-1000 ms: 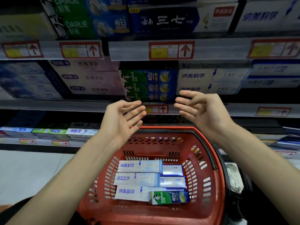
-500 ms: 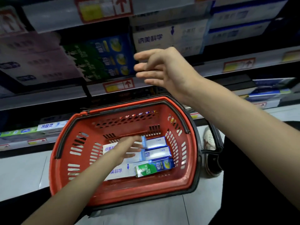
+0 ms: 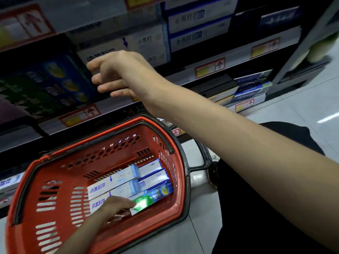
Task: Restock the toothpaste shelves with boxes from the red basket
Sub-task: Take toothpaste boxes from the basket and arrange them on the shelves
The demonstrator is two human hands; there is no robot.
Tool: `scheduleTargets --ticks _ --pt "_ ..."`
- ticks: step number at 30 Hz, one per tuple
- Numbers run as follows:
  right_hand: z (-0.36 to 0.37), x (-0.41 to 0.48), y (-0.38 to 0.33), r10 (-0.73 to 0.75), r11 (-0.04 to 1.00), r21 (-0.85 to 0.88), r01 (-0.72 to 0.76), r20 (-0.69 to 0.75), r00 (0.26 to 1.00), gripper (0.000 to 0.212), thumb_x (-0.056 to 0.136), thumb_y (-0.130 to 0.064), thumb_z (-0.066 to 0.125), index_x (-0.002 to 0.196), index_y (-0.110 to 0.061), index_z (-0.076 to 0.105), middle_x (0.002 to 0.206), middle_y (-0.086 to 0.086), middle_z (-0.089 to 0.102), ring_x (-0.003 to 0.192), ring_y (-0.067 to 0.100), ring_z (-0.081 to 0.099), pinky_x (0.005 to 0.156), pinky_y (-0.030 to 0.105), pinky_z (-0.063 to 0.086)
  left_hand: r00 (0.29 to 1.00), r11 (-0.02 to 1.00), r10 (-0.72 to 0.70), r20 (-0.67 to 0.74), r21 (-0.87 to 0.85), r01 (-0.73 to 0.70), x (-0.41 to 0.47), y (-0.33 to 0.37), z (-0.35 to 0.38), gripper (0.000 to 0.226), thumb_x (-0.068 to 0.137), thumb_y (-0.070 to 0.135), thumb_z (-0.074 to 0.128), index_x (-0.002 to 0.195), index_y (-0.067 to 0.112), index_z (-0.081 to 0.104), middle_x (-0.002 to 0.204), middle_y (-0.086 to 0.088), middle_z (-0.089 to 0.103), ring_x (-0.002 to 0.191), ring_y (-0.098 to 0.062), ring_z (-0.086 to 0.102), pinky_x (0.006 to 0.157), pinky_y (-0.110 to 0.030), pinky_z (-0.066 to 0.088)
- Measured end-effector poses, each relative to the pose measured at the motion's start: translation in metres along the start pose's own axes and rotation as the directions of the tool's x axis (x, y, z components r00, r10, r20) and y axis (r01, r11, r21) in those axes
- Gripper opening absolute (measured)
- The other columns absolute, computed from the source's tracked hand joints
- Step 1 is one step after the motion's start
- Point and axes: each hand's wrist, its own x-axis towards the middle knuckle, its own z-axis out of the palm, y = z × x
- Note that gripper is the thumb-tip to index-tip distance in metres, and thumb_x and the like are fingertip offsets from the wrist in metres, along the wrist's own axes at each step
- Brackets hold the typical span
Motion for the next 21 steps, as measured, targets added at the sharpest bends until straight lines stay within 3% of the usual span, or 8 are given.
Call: scheduleTargets --ticks 4,7,11,13,16,18,21 --pt "0.005 -0.001 0.002 0.010 1.000 0.000 -0.010 -0.003 1.000 0.033 0.088 0.000 0.057 0.118 -0.001 0.072 0.117 0.023 0.072 0.096 0.035 0.075 0.096 0.045 0.056 0.999 0.998 0.037 0.019 0.057 -0.038 -0.010 0.005 -0.002 0.033 0.065 0.030 0.095 0.087 0.008 0.083 0.094 -0.019 0.078 0.077 -0.017 0.069 0.061 -0.020 0.047" --pt "0.011 -0.003 0.005 0.010 1.000 -0.005 -0.010 0.003 1.000 0.033 0.088 -0.001 0.058 0.118 0.002 0.072 0.117 0.027 0.071 0.086 0.032 0.072 0.088 0.039 0.056 0.993 0.988 0.116 0.002 0.107 -0.116 -0.021 0.019 -0.008 0.031 0.067 0.029 0.094 0.084 0.006 0.082 0.079 -0.012 0.078 0.068 -0.013 0.065 0.062 -0.021 0.045" --pt "0.023 -0.001 0.010 0.054 0.999 0.006 -0.054 -0.004 0.999 0.033 0.089 0.002 0.058 0.118 0.007 0.070 0.116 0.032 0.070 0.079 0.024 0.062 0.073 0.033 0.046 0.959 0.949 0.272 -0.083 0.189 -0.253 -0.045 0.048 -0.034 0.021 0.073 0.019 0.090 0.080 0.003 0.080 0.068 -0.010 0.075 0.056 -0.012 0.060 0.050 -0.019 0.041" --pt "0.027 0.000 0.012 0.085 0.996 0.015 -0.085 -0.001 0.996 0.031 0.089 0.003 0.057 0.116 0.005 0.071 0.105 0.027 0.073 0.080 0.024 0.062 0.068 0.029 0.046 0.919 0.922 0.364 -0.153 0.198 -0.332 -0.061 0.062 -0.053 0.026 0.071 0.015 0.090 0.082 -0.003 0.076 0.064 -0.011 0.074 0.051 -0.015 0.062 0.052 -0.024 0.047" --pt "0.032 0.004 0.018 0.106 0.993 -0.043 -0.107 -0.013 0.994 0.028 0.090 -0.001 0.058 0.112 0.002 0.074 0.101 0.021 0.075 0.081 0.022 0.067 0.072 0.028 0.052 0.839 0.871 0.492 -0.232 0.157 -0.466 -0.098 0.079 -0.083 0.031 0.066 0.013 0.093 0.086 0.002 0.072 0.070 -0.020 0.073 0.060 -0.027 0.071 0.064 -0.038 0.056" --pt "0.032 0.006 0.022 0.109 0.986 -0.126 -0.113 -0.038 0.993 0.024 0.089 -0.004 0.060 0.108 0.000 0.075 0.091 0.013 0.073 0.081 0.020 0.068 0.074 0.029 0.051 0.773 0.818 0.562 -0.293 0.061 -0.572 -0.128 0.088 -0.100 0.030 0.069 0.007 0.092 0.090 0.002 0.072 0.072 -0.023 0.068 0.056 -0.022 0.067 0.060 -0.031 0.053" --pt "0.031 0.012 0.027 0.078 0.951 -0.291 -0.102 -0.094 0.993 0.017 0.089 -0.008 0.062 0.097 -0.007 0.077 0.081 0.001 0.071 0.079 0.015 0.066 0.072 0.028 0.050 0.668 0.704 0.607 -0.431 -0.099 -0.703 -0.170 0.095 -0.123 0.033 0.067 0.012 0.093 0.095 0.007 0.076 0.076 -0.010 0.072 0.061 -0.017 0.066 0.056 -0.018 0.050"
